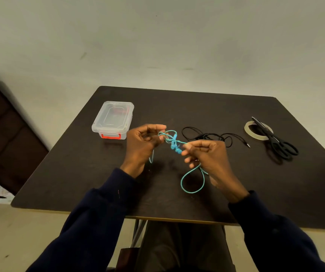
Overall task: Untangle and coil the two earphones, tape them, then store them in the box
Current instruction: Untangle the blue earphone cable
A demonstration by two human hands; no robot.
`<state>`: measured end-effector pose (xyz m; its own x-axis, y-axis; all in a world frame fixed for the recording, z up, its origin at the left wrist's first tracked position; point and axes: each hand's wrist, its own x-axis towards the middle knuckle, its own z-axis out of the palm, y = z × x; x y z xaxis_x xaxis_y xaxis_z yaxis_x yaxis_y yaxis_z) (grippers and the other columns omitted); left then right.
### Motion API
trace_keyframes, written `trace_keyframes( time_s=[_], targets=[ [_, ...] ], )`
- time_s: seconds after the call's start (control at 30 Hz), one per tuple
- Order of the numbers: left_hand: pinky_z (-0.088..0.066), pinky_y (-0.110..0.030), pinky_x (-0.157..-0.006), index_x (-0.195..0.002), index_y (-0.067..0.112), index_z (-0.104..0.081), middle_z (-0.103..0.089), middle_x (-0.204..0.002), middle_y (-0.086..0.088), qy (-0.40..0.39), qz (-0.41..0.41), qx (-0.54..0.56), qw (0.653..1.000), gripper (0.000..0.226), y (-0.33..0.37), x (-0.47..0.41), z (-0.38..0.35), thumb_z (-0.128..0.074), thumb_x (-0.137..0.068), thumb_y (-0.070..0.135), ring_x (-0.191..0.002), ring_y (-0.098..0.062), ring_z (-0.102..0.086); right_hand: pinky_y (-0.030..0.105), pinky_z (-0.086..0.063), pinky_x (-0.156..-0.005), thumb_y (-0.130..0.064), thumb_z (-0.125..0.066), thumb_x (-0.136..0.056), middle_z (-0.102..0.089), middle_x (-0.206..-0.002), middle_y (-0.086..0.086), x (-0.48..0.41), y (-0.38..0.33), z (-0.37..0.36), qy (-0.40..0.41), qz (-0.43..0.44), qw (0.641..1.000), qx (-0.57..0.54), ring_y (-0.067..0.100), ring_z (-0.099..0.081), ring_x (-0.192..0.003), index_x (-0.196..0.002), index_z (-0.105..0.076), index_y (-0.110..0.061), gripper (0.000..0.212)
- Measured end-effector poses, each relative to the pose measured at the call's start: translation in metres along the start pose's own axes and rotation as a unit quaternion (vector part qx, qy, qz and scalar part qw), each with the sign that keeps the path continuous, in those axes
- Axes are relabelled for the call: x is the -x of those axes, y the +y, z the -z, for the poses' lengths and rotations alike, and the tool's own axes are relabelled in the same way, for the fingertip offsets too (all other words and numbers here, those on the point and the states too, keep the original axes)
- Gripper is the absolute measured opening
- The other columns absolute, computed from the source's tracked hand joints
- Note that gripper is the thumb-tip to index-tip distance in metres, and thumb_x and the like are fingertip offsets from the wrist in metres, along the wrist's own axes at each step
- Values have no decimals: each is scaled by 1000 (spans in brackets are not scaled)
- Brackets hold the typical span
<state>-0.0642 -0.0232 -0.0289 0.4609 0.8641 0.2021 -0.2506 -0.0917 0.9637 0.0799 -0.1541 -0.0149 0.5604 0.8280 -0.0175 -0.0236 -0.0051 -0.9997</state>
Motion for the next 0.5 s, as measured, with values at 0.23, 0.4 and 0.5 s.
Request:
trace_keyframes(
  time_s=[0.23,0.4,0.5],
  targets=[
    [-58,-25,-71,-107,11,-76,-77,-99,-3,-57,-57,-143,986,26,0,-1,-4,-68,-89,-6,-87,-20,-73,27,-59,-58,-5,-67,-95,-76,-86,21,-8,-2,15,37,78,996,-26,28,-74,-71,-100,-73,7,15],
    [-54,-25,-86,-110,33,-76,-70,-98,4,-154,-76,-253,952,33,-3,-4,-9,-74,-79,20,-93,-10,-65,32,-63,-77,0,-66,-94,-75,-93,25,-9,-1,10,-1,93,995,-46,36,-76,-89,-105,-70,12,17],
    [-54,-29,-79,-110,31,-77,-69,-86,-1,-155,-68,-286,943,33,-4,-6,-16,-84,-78,36,-82,-17,-66,35,-62,-83,0,-65,-94,-76,-97,22,-9,-2,8,-14,93,995,-35,33,-76,-92,-105,-71,11,17]
  ],
)
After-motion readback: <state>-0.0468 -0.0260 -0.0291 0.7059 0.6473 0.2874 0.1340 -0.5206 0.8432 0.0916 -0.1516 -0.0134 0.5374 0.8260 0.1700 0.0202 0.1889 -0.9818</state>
